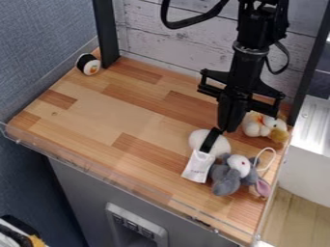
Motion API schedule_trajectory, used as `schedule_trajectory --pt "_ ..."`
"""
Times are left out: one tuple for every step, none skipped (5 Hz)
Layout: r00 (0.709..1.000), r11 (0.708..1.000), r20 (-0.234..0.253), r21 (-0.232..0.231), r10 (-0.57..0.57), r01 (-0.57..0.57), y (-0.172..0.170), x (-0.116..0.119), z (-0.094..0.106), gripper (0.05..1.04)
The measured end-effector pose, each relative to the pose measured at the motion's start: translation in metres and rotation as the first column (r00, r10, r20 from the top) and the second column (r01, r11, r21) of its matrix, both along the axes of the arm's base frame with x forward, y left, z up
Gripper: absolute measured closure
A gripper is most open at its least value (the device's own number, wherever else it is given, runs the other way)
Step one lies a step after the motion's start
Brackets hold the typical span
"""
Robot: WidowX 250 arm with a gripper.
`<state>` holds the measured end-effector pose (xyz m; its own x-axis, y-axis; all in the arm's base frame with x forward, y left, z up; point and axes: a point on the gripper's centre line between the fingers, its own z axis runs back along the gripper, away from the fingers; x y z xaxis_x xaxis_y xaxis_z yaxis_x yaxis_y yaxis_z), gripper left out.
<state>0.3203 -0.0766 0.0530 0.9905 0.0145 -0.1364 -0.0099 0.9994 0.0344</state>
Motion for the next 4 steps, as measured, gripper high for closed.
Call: schedule_trajectory --pt "0.994 0.994 0.002 -0.004 0.110 -0.110 0.021 0.005 0.001 0.838" --pt "0.953 0.953 -0.006 0.000 0.303 -0.303 0.064 0.009 0.001 0.574" --pt "0.893 0.893 0.016 -0.013 0.450 -0.449 0.102 0.019 0.014 0.272" --pt "0.850 0.850 -0.002 -0.011 0.526 -0.526 0.147 0.032 0.012 0.085"
